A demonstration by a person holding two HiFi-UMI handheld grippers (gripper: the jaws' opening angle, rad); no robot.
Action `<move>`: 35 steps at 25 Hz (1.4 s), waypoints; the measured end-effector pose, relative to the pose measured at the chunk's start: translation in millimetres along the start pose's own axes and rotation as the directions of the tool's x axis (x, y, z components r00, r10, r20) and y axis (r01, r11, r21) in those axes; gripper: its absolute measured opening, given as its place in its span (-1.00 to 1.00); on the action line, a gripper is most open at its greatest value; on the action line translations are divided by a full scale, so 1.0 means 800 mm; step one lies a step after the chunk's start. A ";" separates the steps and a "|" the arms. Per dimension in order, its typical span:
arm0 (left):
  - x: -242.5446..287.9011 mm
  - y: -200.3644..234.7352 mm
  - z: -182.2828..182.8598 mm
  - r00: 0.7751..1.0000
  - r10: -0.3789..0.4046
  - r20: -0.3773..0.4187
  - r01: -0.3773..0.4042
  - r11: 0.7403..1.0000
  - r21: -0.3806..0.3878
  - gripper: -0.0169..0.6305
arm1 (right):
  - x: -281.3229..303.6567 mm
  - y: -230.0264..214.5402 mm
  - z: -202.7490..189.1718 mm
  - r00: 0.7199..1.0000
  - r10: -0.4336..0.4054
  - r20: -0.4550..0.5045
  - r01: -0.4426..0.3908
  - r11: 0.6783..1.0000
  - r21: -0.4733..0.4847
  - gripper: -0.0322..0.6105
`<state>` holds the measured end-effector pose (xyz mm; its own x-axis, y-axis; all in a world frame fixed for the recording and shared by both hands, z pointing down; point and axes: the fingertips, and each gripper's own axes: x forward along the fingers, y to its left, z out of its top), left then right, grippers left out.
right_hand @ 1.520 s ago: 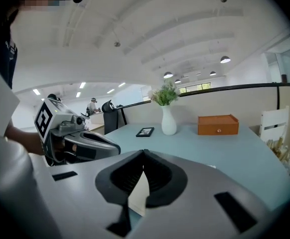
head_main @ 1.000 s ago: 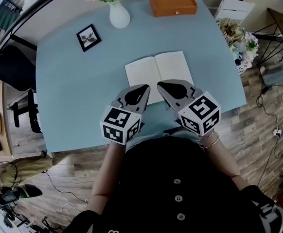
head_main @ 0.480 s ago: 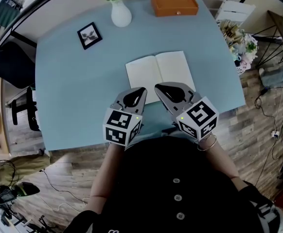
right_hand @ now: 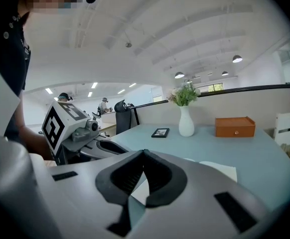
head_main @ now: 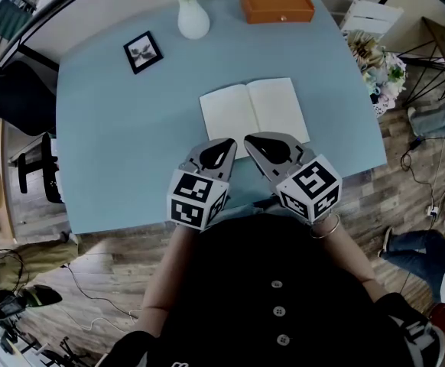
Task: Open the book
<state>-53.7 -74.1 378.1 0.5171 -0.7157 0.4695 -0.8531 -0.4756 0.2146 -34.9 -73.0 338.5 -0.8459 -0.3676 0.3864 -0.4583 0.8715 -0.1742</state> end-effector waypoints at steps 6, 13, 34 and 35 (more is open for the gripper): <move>-0.003 -0.005 -0.001 1.000 -0.020 0.018 0.020 1.000 0.001 -0.91 | -0.004 -0.005 -0.007 1.000 -0.011 -0.009 0.012 1.000 0.021 -0.90; -0.004 -0.009 -0.003 0.999 -0.041 0.024 0.042 0.999 -0.016 -0.91 | -0.004 -0.007 -0.012 1.000 -0.019 -0.022 0.020 1.000 0.021 -0.90; 0.000 -0.015 -0.002 0.998 -0.061 0.024 0.061 0.998 -0.004 -0.91 | -0.003 -0.005 -0.017 0.998 -0.010 -0.057 0.009 1.000 -0.007 -0.90; 0.000 -0.016 -0.002 0.998 -0.062 0.023 0.062 0.998 -0.004 -0.91 | -0.004 -0.006 -0.017 0.998 -0.008 -0.058 0.008 1.000 -0.006 -0.90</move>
<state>-42.9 -67.4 377.0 0.5707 -0.6963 0.4354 -0.8194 -0.5173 0.2468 -26.5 -71.3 350.8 -0.8249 -0.3549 0.4401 -0.4630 0.8707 -0.1657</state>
